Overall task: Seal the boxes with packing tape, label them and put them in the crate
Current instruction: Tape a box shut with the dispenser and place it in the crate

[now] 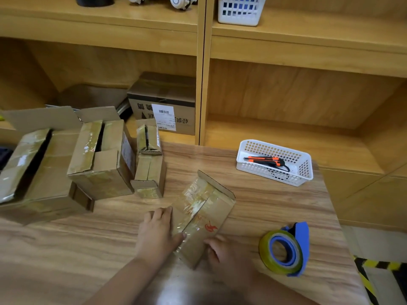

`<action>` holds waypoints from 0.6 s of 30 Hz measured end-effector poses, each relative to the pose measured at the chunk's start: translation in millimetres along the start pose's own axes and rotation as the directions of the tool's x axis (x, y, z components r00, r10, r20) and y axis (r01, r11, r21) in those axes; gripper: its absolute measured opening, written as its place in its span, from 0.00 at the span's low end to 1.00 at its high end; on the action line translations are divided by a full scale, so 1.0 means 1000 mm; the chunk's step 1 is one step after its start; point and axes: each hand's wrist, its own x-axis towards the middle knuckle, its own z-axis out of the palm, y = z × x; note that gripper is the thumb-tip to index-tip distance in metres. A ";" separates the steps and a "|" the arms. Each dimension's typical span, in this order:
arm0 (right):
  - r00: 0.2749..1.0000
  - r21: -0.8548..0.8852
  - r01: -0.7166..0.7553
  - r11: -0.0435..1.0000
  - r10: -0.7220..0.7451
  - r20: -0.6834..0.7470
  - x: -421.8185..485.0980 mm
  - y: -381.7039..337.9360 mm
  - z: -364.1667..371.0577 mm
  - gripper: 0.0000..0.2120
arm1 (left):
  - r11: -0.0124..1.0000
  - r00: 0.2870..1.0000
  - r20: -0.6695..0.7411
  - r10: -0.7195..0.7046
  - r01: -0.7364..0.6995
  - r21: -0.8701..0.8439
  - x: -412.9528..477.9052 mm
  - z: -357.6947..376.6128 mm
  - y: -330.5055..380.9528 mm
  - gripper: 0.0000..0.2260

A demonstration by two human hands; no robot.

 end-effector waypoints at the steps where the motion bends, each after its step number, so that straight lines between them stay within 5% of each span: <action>1: 1.000 -0.016 0.015 1.000 -0.015 -0.016 0.003 -0.001 -0.004 0.14 | 1.000 1.000 -0.004 0.009 -0.009 0.004 0.000 0.001 0.000 0.38; 9: 0.944 -0.241 0.327 0.914 -0.328 0.036 0.026 0.001 -0.006 0.15 | 0.995 0.997 -0.006 0.072 -0.071 0.072 0.004 0.005 -0.007 0.34; 15: 0.910 -0.300 0.405 0.864 -0.413 0.038 0.031 -0.001 -0.003 0.18 | 0.959 0.979 -0.024 0.204 -0.195 0.206 0.006 -0.008 -0.010 0.26; 18: 0.887 -0.305 0.440 0.845 -0.461 0.003 0.032 -0.001 -0.003 0.25 | 0.978 0.983 0.013 0.185 -0.185 0.096 0.009 -0.026 -0.010 0.32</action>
